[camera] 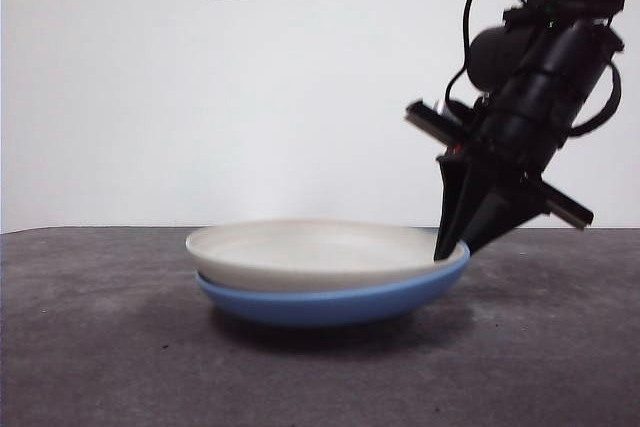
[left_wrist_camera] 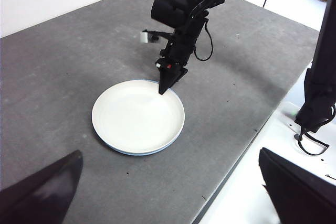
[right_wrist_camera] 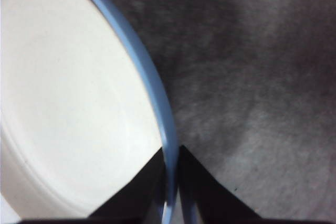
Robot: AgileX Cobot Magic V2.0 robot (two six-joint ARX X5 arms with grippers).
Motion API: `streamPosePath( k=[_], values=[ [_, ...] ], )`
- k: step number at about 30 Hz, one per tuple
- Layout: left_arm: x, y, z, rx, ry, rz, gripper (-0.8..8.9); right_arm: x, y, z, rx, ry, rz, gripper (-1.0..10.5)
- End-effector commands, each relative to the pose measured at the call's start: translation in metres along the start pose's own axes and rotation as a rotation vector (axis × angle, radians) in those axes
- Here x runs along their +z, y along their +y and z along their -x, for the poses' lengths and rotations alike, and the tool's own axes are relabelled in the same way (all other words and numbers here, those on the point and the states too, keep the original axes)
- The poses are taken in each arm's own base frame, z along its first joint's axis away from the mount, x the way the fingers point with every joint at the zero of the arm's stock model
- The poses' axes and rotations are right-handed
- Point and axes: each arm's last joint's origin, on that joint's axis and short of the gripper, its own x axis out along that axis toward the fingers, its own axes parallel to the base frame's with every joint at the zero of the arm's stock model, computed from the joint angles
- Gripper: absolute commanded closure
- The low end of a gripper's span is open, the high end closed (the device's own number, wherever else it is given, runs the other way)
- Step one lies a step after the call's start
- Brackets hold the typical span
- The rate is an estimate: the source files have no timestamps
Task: Pick up the white plate, put it on the blue plate, put it on desk
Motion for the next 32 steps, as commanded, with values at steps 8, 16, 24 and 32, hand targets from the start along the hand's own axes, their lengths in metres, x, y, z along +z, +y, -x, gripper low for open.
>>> streamPosePath(
  k=[8,16,24,32],
  values=[
    [0.003,0.000,0.002,-0.002,-0.016,-0.014,1.87,0.008,-0.012,-0.027,-0.007,0.061,-0.025,9.3],
    [0.003,0.000,0.002,-0.002,-0.016,-0.014,1.87,0.008,-0.014,-0.027,-0.044,0.055,-0.014,7.6],
    [0.003,0.000,0.002,-0.002,-0.016,-0.014,1.87,0.011,-0.015,-0.002,-0.055,0.003,-0.030,5.5],
    [0.002,0.000,0.002,-0.003,-0.012,-0.009,1.87,-0.010,0.013,0.070,-0.101,-0.118,0.054,3.7]
  ],
)
